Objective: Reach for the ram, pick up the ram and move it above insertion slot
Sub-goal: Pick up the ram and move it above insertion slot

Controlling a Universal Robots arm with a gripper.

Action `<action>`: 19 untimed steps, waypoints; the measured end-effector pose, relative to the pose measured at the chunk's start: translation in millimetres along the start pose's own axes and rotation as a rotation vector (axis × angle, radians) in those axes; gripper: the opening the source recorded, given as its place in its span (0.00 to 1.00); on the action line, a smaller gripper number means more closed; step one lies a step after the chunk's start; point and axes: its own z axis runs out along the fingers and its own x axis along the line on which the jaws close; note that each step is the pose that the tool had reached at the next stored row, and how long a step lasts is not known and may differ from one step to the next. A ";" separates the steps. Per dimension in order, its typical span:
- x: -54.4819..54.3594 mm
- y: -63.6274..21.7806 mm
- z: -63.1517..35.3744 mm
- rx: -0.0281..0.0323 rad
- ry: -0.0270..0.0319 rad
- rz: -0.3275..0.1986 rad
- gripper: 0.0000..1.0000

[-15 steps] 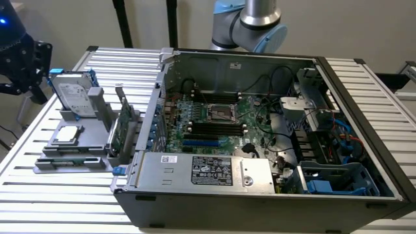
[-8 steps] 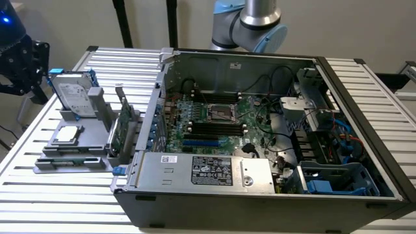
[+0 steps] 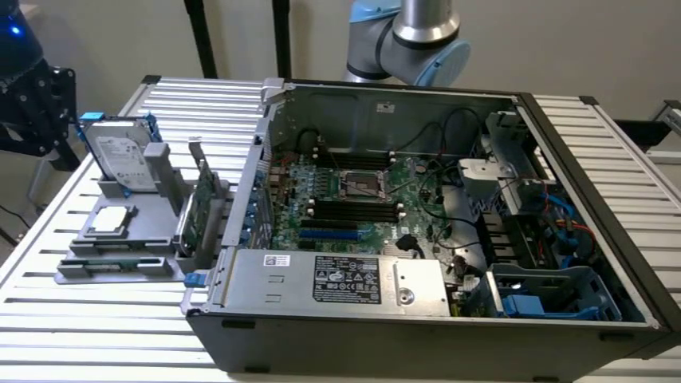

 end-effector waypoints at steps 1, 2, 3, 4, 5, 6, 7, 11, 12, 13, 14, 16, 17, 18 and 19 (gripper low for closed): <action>0.0 0.0 0.1 0.0010 0.0002 -0.020 0.11; 0.0 0.0 0.2 0.0019 0.0004 -0.037 0.11; 0.0 0.0 0.3 0.0027 0.0006 -0.056 0.11; 0.0 0.0 0.4 0.0034 0.0007 -0.074 0.11; 0.0 0.0 0.5 0.0039 0.0010 -0.091 0.11; 0.0 0.0 0.6 0.0045 0.0012 -0.109 0.11; 0.0 0.0 0.8 0.0053 0.0014 -0.129 0.11; 0.0 0.0 1.0 0.0063 0.0015 -0.151 0.12; 0.0 0.0 1.0 0.0064 0.0015 -0.151 0.18; 0.0 0.0 1.0 0.0064 0.0015 -0.151 0.18; 0.1 0.1 1.2 0.0065 0.0014 -0.151 0.24; 0.4 0.1 2.9 0.0065 0.0013 -0.151 0.30; 0.5 0.0 4.7 0.0065 0.0014 -0.151 0.30; 0.6 0.0 6.4 0.0064 0.0015 -0.151 0.36; 0.8 0.0 8.2 0.0065 0.0015 -0.151 0.36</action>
